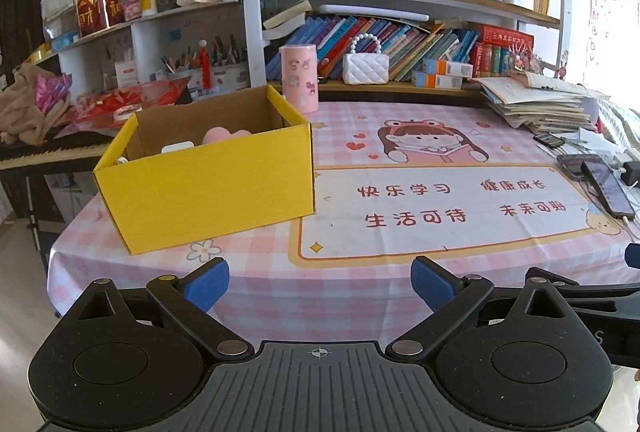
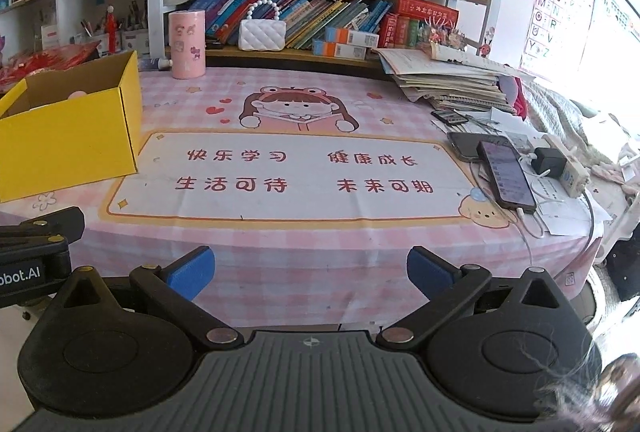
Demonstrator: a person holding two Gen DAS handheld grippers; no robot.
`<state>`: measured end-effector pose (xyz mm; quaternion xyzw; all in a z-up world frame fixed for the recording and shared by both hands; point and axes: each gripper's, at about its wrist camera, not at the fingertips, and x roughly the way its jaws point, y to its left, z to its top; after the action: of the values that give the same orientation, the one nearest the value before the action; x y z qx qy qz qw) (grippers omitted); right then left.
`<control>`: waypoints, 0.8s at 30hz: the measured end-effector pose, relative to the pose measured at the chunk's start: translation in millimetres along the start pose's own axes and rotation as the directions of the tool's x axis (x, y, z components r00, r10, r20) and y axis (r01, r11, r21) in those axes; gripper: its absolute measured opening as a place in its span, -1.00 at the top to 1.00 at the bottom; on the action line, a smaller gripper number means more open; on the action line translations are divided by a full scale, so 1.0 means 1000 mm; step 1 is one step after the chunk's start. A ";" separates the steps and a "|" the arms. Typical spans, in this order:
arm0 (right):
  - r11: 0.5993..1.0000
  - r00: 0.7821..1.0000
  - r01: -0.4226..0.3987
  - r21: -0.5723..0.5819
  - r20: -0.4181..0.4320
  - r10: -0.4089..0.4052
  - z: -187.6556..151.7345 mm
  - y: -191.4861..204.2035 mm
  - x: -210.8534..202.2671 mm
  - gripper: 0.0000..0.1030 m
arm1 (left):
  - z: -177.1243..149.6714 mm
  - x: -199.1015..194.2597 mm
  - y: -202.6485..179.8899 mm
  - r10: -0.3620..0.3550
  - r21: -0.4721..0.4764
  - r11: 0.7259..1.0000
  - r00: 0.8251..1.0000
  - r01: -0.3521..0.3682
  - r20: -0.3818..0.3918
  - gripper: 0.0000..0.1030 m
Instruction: Organize objects
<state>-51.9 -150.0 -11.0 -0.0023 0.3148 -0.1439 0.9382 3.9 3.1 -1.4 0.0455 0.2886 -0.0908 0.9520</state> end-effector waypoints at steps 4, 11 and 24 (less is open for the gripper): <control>1.000 1.000 0.000 0.001 0.000 0.000 0.000 -0.001 -0.001 -1.00 | 0.000 -0.002 -0.001 0.014 0.007 1.000 1.000 -0.014 0.002 -0.92; 1.000 1.000 -0.007 -0.010 -0.013 0.007 -0.003 0.004 0.000 -1.00 | -0.002 0.000 0.001 0.069 0.015 0.998 0.997 -0.068 -0.036 -0.98; 1.000 0.999 0.019 0.005 -0.035 -0.019 -0.003 0.009 0.003 -1.00 | -0.004 0.002 0.001 0.099 0.009 0.995 0.994 -0.099 -0.045 -0.99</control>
<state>-49.1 -141.7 -16.0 -0.0001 0.3307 -0.1537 0.9311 3.9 4.4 -5.5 0.0651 0.3072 -0.0437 0.9484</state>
